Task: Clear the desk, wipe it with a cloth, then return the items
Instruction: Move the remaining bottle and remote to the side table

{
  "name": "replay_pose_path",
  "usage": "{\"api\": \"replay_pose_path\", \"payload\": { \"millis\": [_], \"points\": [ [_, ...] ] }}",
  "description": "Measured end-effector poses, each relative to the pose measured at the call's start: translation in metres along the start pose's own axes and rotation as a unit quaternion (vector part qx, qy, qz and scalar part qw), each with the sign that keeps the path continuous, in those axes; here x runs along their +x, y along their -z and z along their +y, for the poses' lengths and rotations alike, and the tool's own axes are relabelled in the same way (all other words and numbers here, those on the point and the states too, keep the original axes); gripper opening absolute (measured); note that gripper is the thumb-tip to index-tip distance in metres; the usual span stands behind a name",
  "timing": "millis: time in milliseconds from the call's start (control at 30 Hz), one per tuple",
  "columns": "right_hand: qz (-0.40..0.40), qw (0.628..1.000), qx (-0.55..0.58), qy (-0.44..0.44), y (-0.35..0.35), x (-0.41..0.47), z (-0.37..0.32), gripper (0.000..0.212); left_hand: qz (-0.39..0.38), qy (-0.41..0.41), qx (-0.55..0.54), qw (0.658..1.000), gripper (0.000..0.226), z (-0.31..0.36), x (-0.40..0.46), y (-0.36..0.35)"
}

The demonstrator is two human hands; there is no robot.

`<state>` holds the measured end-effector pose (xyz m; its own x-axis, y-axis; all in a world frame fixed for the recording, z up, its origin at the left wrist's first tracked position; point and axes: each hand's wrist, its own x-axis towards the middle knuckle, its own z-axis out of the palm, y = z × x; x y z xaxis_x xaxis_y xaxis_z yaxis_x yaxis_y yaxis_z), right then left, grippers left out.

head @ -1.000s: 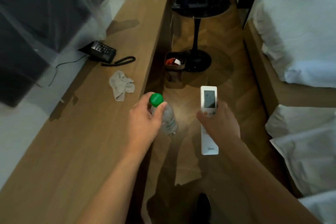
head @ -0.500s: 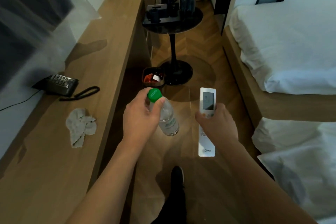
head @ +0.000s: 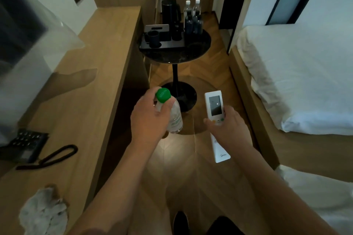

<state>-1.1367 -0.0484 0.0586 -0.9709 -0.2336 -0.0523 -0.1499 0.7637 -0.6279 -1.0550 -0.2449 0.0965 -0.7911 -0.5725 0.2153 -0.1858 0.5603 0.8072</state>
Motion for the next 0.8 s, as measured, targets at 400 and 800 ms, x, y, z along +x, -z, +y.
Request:
{"api": "replay_pose_path", "payload": {
  "millis": [400, 800],
  "points": [
    [-0.043, 0.997, 0.014, 0.065, 0.000, 0.240, 0.017, 0.066, 0.032, -0.019, -0.015, 0.999, 0.022, 0.015, 0.193, -0.112],
    [-0.106, 0.990, -0.050, 0.074, 0.020, 0.449, 0.026, 0.072, 0.052, -0.013, -0.047, 0.997, 0.031, 0.044, 0.394, -0.199]
  ]
}}
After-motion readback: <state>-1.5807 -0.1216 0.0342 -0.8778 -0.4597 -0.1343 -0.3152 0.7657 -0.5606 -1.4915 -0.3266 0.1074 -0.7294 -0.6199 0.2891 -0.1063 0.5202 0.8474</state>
